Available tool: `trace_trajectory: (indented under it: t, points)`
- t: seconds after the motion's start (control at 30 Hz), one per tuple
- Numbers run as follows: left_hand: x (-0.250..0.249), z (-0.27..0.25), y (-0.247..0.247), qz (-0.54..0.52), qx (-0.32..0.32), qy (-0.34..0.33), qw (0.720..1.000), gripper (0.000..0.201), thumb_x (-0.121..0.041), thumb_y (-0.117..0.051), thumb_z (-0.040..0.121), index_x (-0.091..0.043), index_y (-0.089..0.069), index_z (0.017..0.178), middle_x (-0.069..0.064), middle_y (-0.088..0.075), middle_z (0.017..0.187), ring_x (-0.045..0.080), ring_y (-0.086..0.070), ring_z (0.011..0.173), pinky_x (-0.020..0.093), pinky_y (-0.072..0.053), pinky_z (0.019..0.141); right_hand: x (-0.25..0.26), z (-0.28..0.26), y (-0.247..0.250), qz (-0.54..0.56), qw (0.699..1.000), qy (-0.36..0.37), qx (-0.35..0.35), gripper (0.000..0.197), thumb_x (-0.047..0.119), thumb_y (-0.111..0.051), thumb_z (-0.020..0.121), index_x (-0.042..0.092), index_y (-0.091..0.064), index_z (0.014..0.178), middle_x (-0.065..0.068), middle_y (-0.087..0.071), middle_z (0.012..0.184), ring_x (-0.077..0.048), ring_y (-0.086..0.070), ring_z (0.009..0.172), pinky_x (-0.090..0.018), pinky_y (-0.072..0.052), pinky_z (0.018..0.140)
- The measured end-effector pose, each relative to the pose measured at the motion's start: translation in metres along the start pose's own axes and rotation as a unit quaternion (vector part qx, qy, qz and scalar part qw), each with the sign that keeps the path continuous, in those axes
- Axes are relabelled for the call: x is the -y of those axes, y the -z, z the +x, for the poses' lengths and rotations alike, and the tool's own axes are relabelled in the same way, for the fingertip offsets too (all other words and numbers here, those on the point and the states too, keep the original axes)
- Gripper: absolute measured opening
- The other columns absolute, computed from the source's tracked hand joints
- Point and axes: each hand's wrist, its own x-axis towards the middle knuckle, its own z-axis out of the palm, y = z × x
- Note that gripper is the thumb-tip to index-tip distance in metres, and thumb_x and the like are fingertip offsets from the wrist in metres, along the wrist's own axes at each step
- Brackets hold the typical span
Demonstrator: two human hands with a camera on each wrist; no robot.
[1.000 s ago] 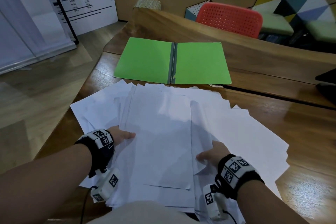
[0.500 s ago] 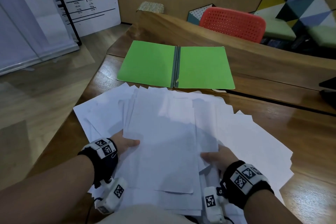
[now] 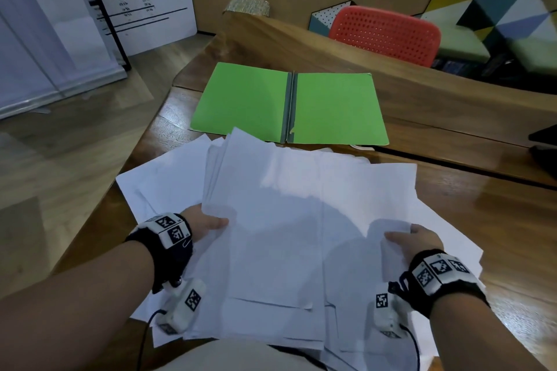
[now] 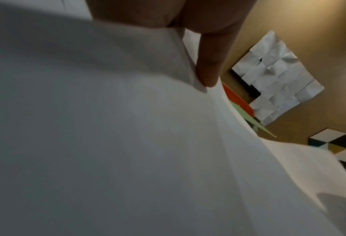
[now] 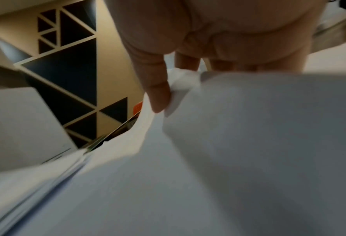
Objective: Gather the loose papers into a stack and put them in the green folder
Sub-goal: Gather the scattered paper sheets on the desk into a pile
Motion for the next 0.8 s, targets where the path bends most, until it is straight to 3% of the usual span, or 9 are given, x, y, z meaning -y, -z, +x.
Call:
trace_trajectory:
  t: [0.07, 0.17, 0.3, 0.33, 0.43, 0.5, 0.6, 0.7, 0.8]
  points:
    - [0.005, 0.001, -0.002, 0.016, -0.002, 0.011, 1.0, 0.047, -0.009, -0.07, 0.079, 0.0, -0.056, 0.123, 0.021, -0.058, 0.128, 0.037, -0.055, 0.117, 0.043, -0.042, 0.103, -0.002, 0.002, 0.005, 0.0, 0.999, -0.019, -0.026, 0.058, 0.022, -0.068, 0.083, 0.003, -0.048, 0.134, -0.018, -0.052, 0.138, -0.037, -0.049, 0.125, -0.042, -0.038, 0.106]
    - [0.008, 0.001, -0.002, 0.021, -0.014, 0.024, 0.999, 0.047, -0.011, -0.071, 0.079, 0.0, -0.057, 0.122, 0.021, -0.059, 0.127, 0.037, -0.056, 0.116, 0.045, -0.043, 0.103, -0.007, 0.001, 0.011, -0.018, 0.999, -0.022, -0.023, 0.048, 0.018, -0.066, 0.083, -0.001, -0.055, 0.126, -0.021, -0.058, 0.128, -0.038, -0.054, 0.116, -0.039, -0.043, 0.097]
    - [0.002, -0.002, -0.005, 0.041, -0.017, 0.022, 0.999, 0.049, -0.012, -0.07, 0.079, 0.0, -0.055, 0.124, 0.021, -0.058, 0.13, 0.037, -0.054, 0.118, 0.044, -0.041, 0.105, -0.005, -0.003, 0.009, 0.009, 0.997, 0.065, -0.045, 0.022, 0.015, -0.065, 0.083, -0.006, -0.06, 0.087, -0.023, -0.063, 0.086, -0.037, -0.057, 0.084, -0.042, -0.047, 0.079]
    - [0.001, -0.003, -0.006, 0.045, -0.017, 0.021, 0.999, 0.049, -0.012, -0.069, 0.08, 0.0, -0.054, 0.125, 0.021, -0.057, 0.131, 0.037, -0.053, 0.119, 0.043, -0.041, 0.105, -0.004, -0.004, 0.009, 0.014, 0.996, 0.075, -0.05, 0.02, 0.014, -0.065, 0.082, -0.004, -0.059, 0.085, -0.023, -0.062, 0.085, -0.035, -0.055, 0.082, -0.04, -0.044, 0.076]
    - [-0.001, -0.006, -0.008, 0.073, -0.024, 0.017, 0.997, 0.049, -0.012, -0.065, 0.084, -0.001, -0.05, 0.129, 0.019, -0.054, 0.133, 0.035, -0.05, 0.123, 0.036, -0.039, 0.101, -0.003, -0.011, 0.001, -0.039, 0.999, 0.031, -0.006, 0.05, 0.019, -0.071, 0.078, -0.005, -0.054, 0.119, -0.024, -0.06, 0.119, -0.031, -0.054, 0.093, -0.033, -0.041, 0.077]
    - [-0.002, -0.009, -0.009, 0.087, -0.028, 0.011, 0.996, 0.049, -0.014, -0.064, 0.084, -0.002, -0.049, 0.129, 0.018, -0.053, 0.134, 0.034, -0.05, 0.123, 0.035, -0.038, 0.101, -0.007, -0.015, -0.008, -0.085, 0.996, 0.004, 0.034, 0.066, 0.024, -0.077, 0.072, -0.005, -0.05, 0.125, -0.023, -0.059, 0.122, -0.03, -0.054, 0.091, -0.031, -0.041, 0.074]
    - [-0.004, -0.012, -0.009, 0.094, -0.026, 0.01, 0.995, 0.049, -0.015, -0.064, 0.085, -0.003, -0.049, 0.13, 0.018, -0.053, 0.135, 0.035, -0.05, 0.123, 0.035, -0.038, 0.101, -0.013, -0.016, -0.019, -0.102, 0.993, 0.001, 0.055, 0.062, 0.021, -0.078, 0.069, -0.006, -0.056, 0.121, -0.021, -0.063, 0.113, -0.031, -0.059, 0.089, -0.033, -0.049, 0.075]
    - [-0.006, -0.015, -0.01, 0.101, -0.027, 0.011, 0.994, 0.049, -0.015, -0.062, 0.086, -0.003, -0.048, 0.131, 0.018, -0.053, 0.135, 0.034, -0.049, 0.124, 0.035, -0.039, 0.099, -0.009, -0.026, -0.015, -0.078, 0.996, 0.015, 0.038, 0.059, 0.016, -0.071, 0.077, -0.004, -0.052, 0.129, -0.022, -0.058, 0.126, -0.033, -0.058, 0.105, -0.032, -0.044, 0.081]
    - [-0.007, -0.016, -0.011, 0.106, -0.028, 0.007, 0.994, 0.049, -0.014, -0.062, 0.086, -0.002, -0.047, 0.131, 0.018, -0.051, 0.137, 0.034, -0.048, 0.125, 0.034, -0.038, 0.1, 0.001, -0.031, 0.006, -0.053, 0.997, 0.052, -0.008, 0.06, 0.014, -0.065, 0.084, -0.005, -0.042, 0.137, -0.024, -0.05, 0.137, -0.036, -0.051, 0.12, -0.039, -0.04, 0.099]
